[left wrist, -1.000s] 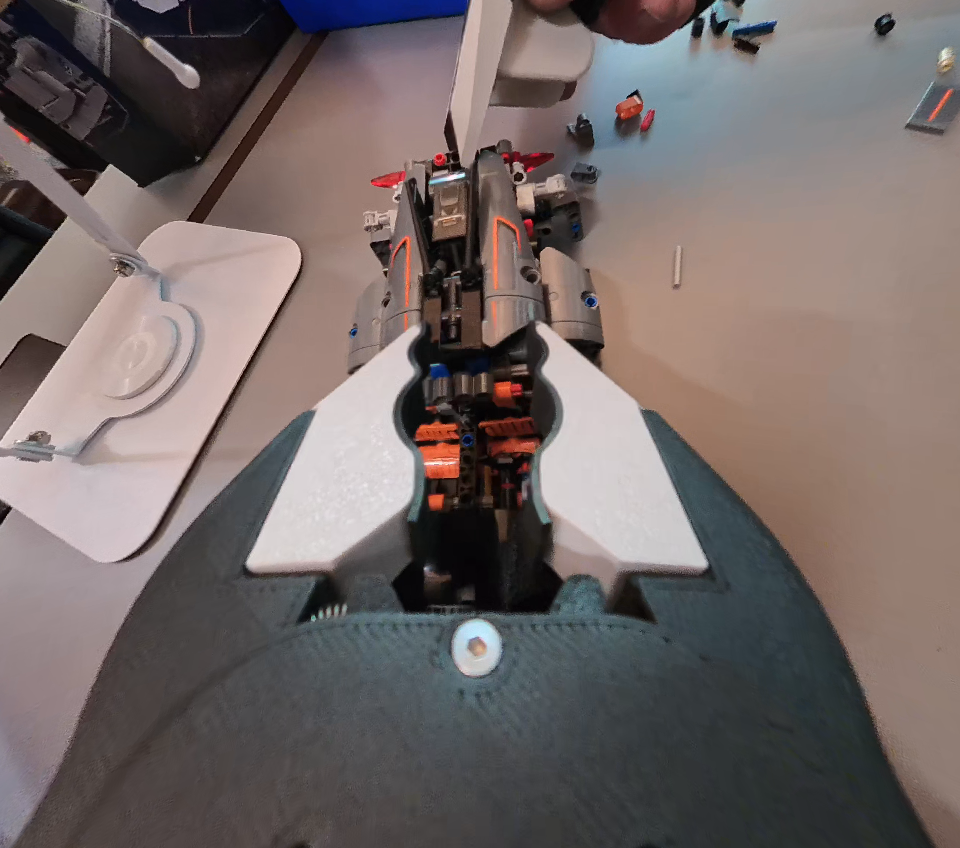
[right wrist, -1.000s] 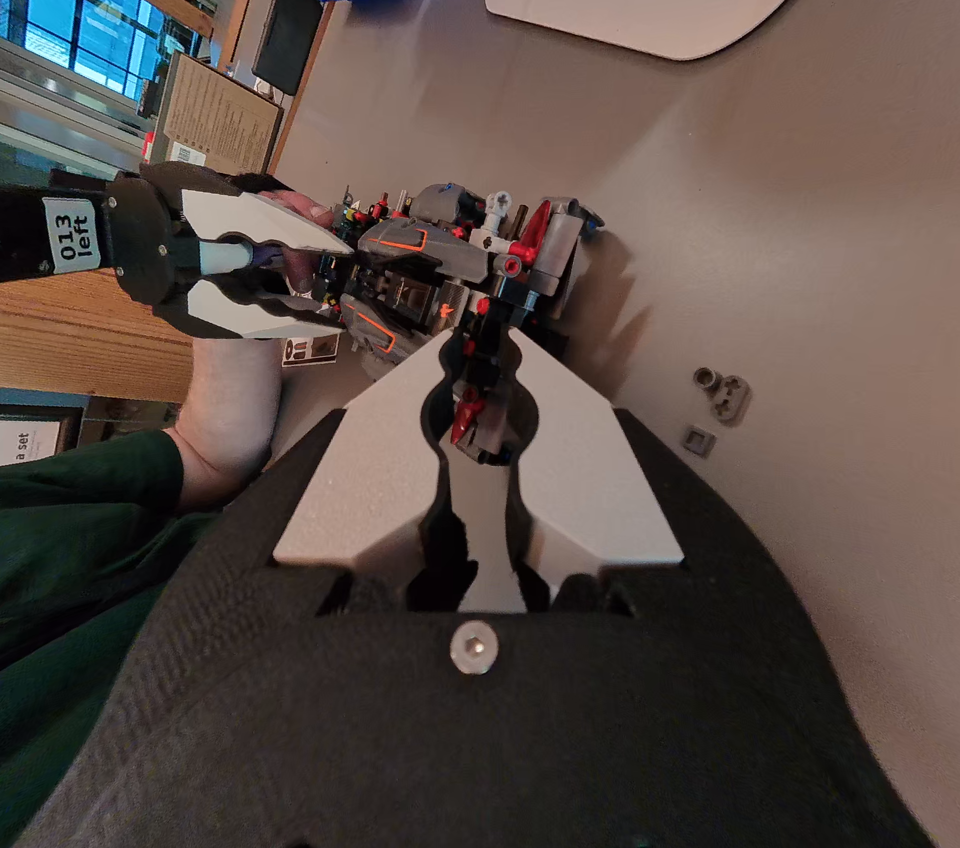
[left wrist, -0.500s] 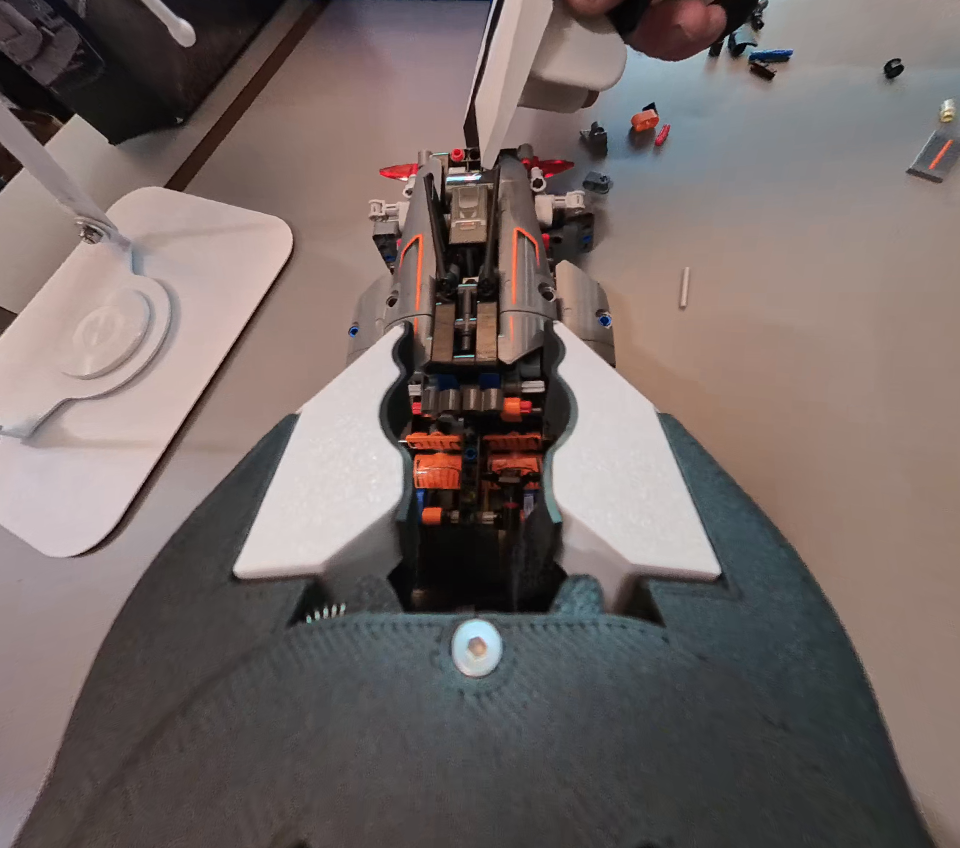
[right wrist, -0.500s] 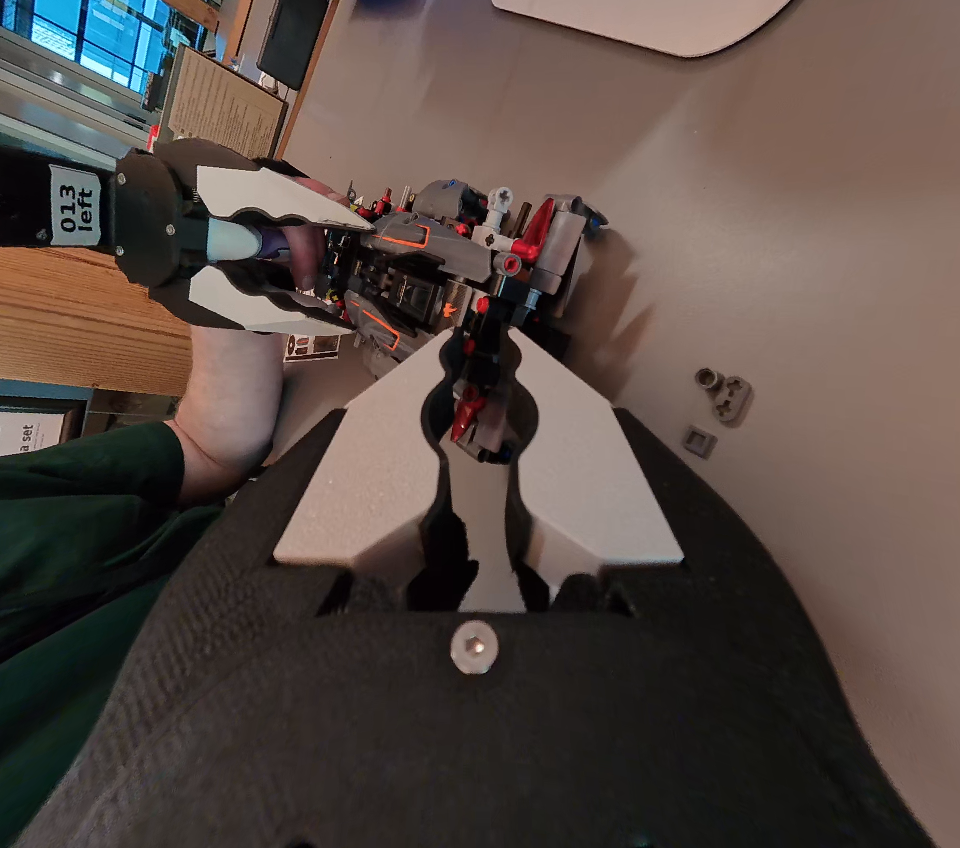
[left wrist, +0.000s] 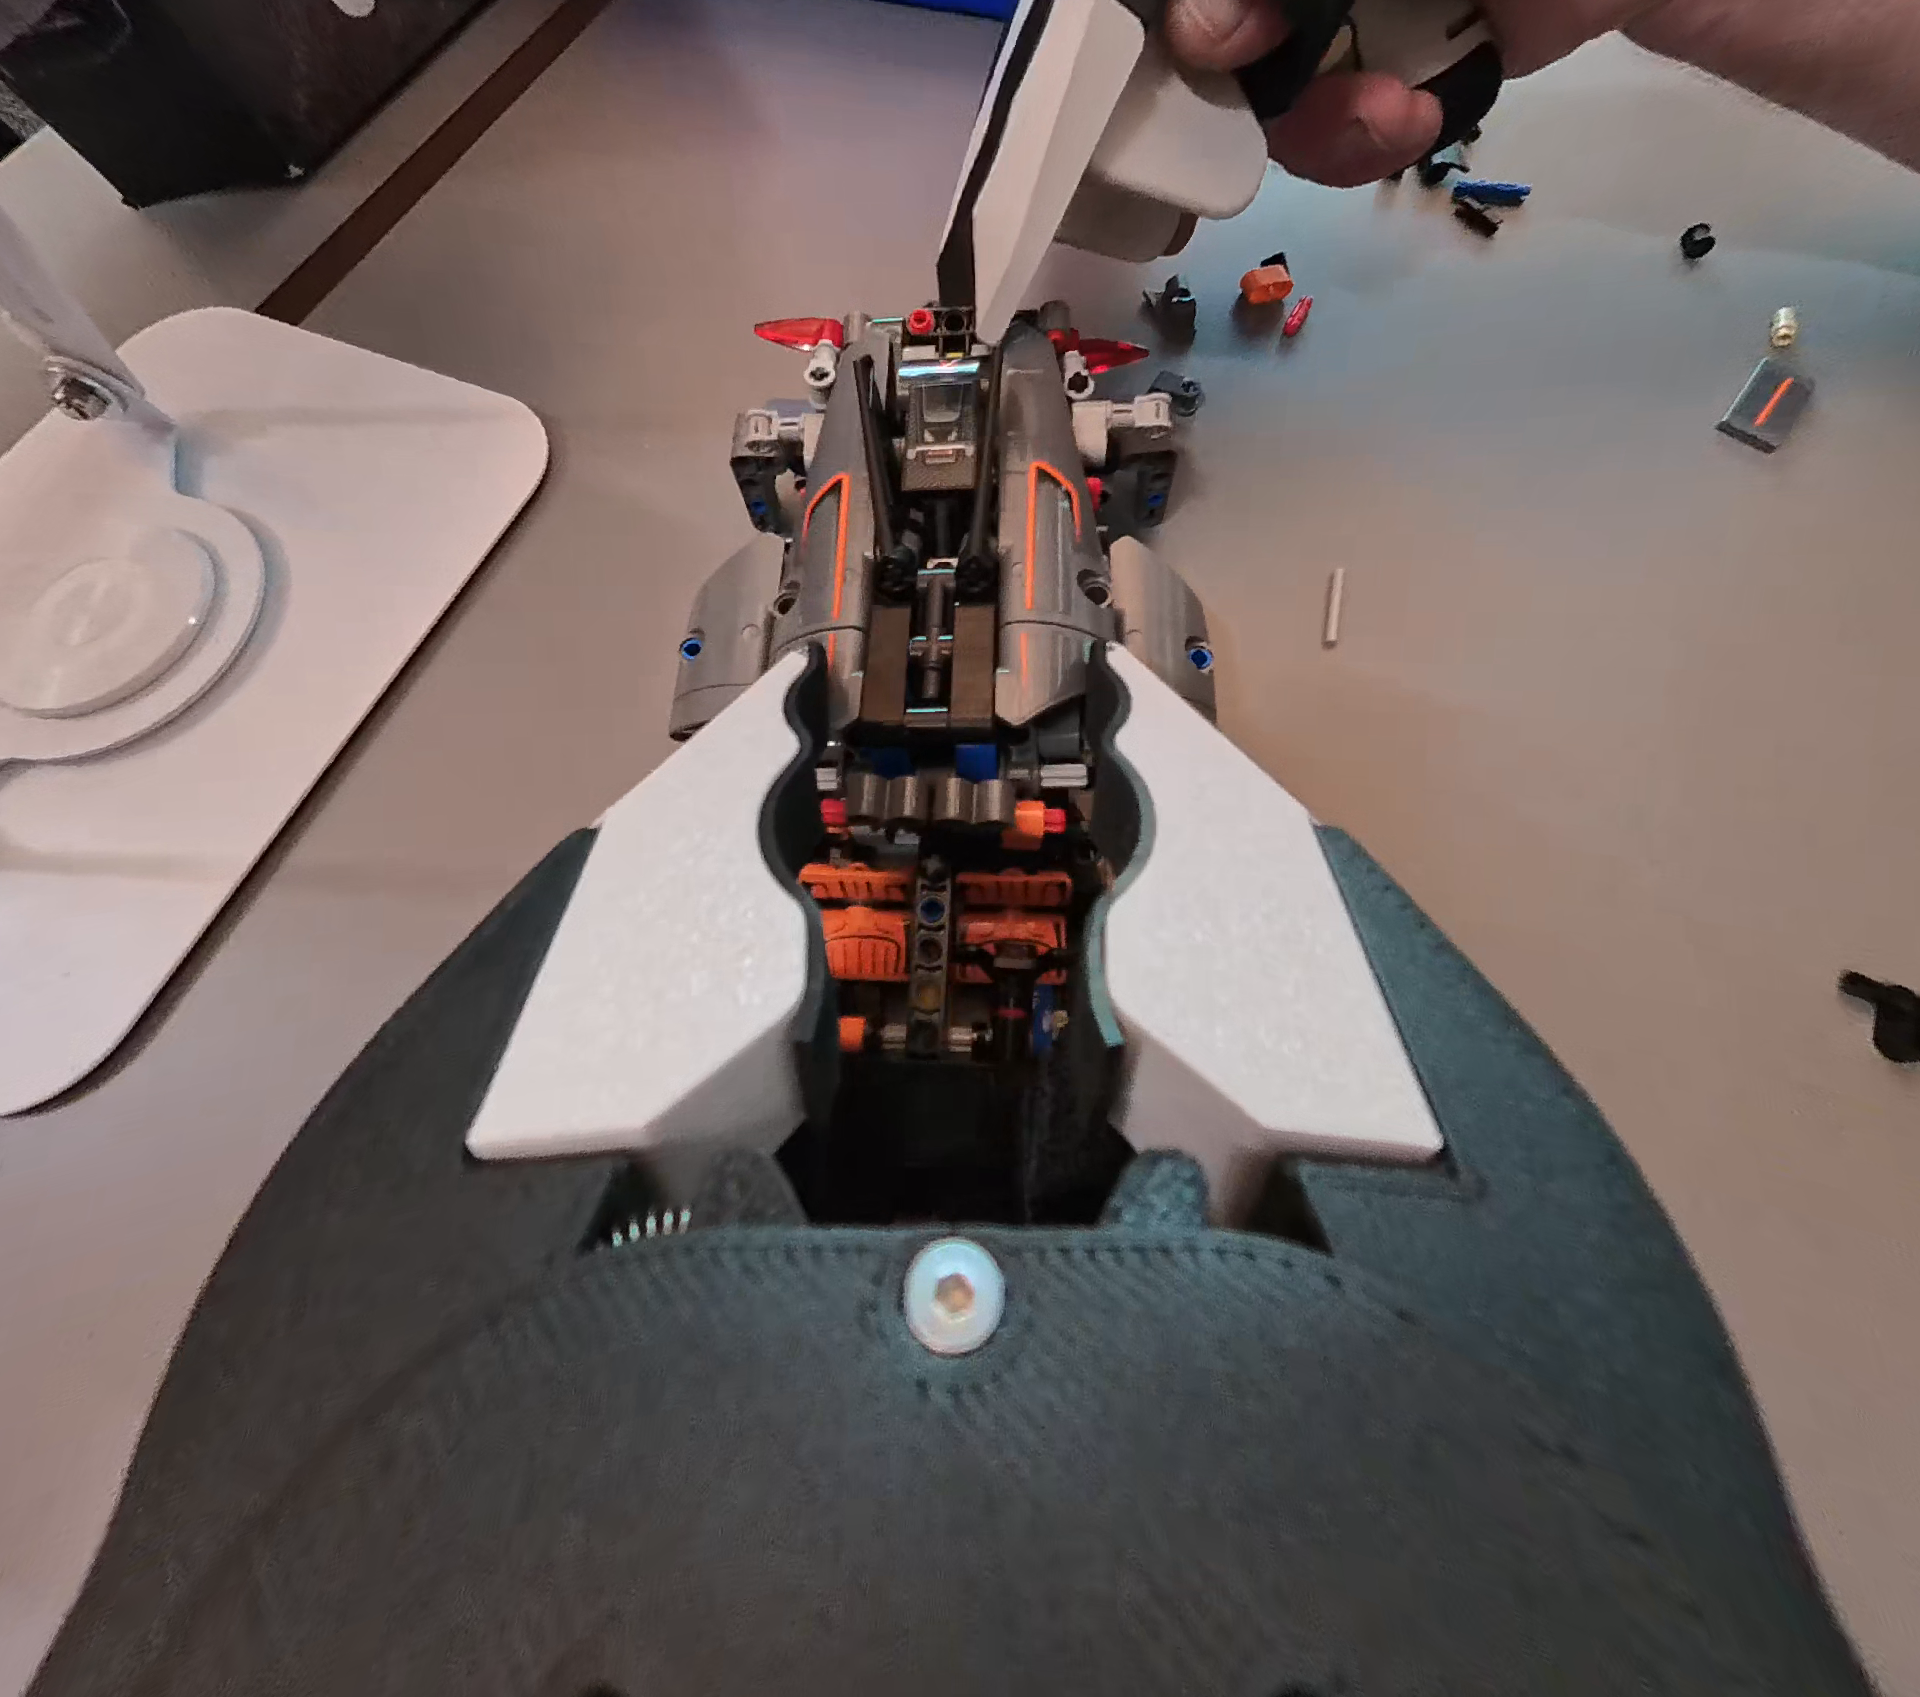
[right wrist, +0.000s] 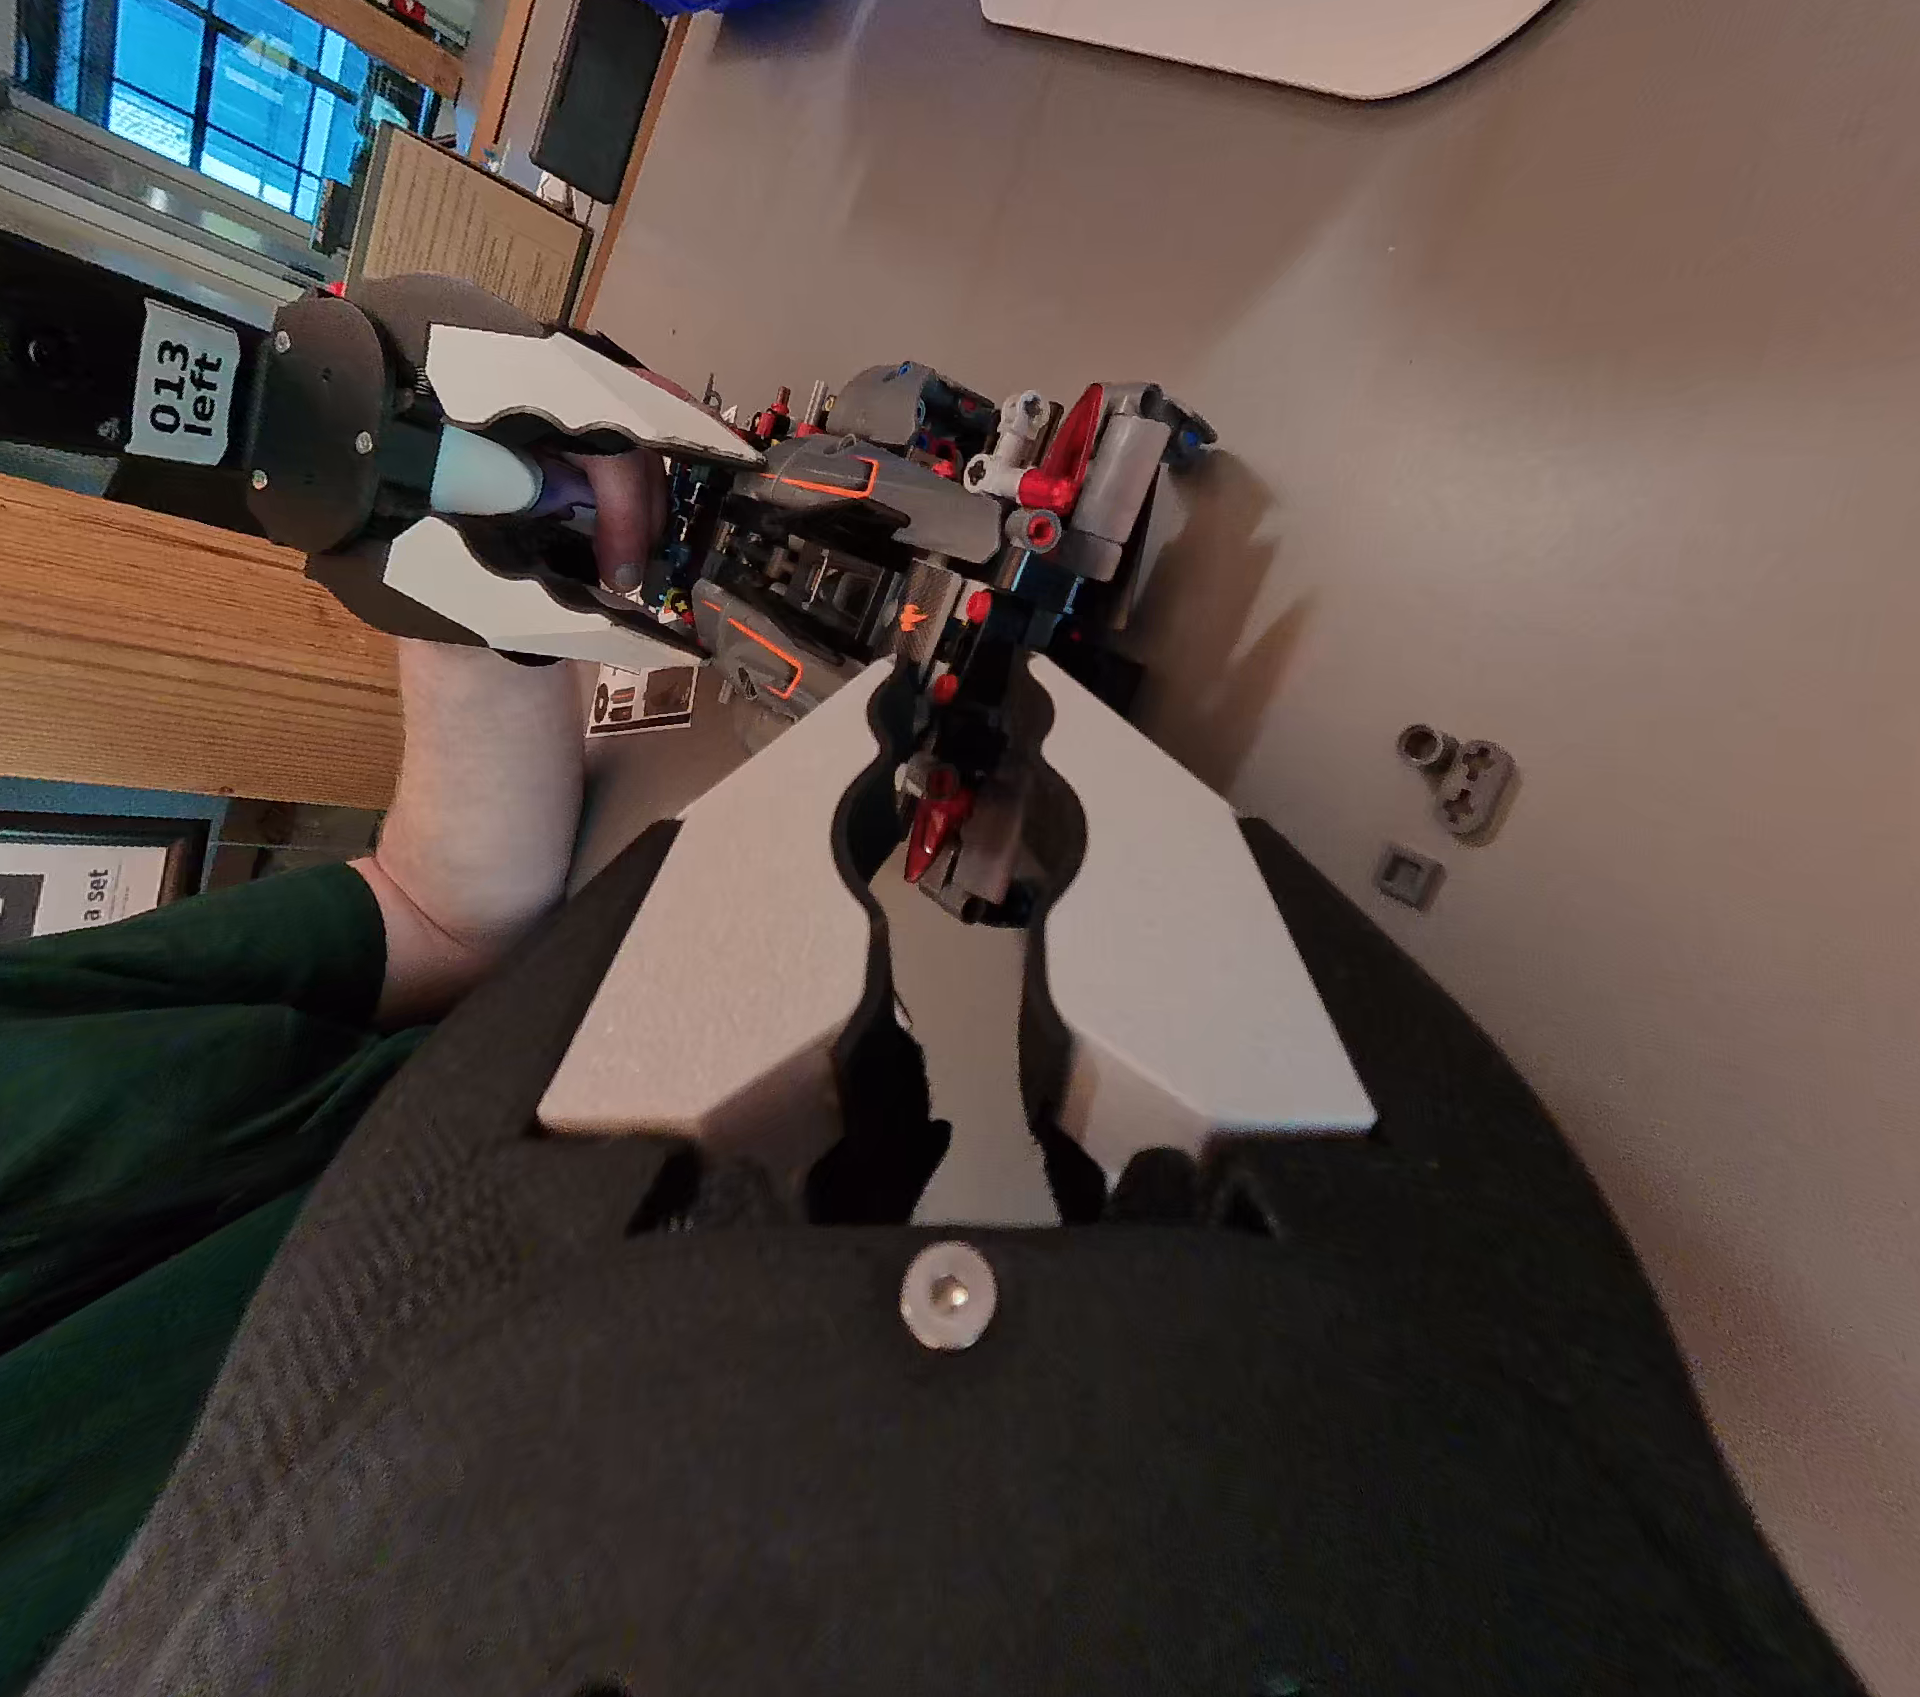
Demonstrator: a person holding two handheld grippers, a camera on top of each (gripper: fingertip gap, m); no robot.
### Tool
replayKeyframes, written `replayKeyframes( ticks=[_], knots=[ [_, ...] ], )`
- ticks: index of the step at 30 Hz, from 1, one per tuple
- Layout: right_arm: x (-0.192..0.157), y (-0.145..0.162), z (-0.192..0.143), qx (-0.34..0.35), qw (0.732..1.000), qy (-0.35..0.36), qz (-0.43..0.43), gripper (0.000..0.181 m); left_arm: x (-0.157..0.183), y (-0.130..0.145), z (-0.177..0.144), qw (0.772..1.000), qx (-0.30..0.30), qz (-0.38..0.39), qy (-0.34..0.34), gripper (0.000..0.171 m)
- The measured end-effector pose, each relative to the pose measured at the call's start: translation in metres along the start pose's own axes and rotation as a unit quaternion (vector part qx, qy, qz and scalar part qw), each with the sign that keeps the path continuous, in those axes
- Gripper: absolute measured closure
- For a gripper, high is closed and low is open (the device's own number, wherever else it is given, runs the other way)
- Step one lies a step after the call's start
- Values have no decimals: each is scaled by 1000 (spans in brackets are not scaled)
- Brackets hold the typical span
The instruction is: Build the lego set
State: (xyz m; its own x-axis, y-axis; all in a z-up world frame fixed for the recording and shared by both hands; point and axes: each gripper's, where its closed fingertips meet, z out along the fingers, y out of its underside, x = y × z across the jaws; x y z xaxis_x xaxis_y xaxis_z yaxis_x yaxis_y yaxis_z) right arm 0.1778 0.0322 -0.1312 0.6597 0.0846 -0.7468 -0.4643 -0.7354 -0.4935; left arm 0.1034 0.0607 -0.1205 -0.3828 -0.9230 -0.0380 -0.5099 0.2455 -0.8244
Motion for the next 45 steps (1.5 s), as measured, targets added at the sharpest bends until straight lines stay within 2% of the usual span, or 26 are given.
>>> replayKeyframes(
  ticks=[3,8,30,45],
  knots=[
    [-2,-4,-5,11,1000,-2,0,160,0,0,0,1000,-1,4,-2,123],
    [2,2,-2,-4,1000,8,-7,170,1,0,0,1000,-1,11,-4,124],
    [5,2,-1,-7,1000,20,-14,170,0,1,1,1000,-2,10,-3,124],
    [1,17,-17,-6,1000,-18,13,163,1,1,0,1000,-1,7,-1,124]
  ],
)
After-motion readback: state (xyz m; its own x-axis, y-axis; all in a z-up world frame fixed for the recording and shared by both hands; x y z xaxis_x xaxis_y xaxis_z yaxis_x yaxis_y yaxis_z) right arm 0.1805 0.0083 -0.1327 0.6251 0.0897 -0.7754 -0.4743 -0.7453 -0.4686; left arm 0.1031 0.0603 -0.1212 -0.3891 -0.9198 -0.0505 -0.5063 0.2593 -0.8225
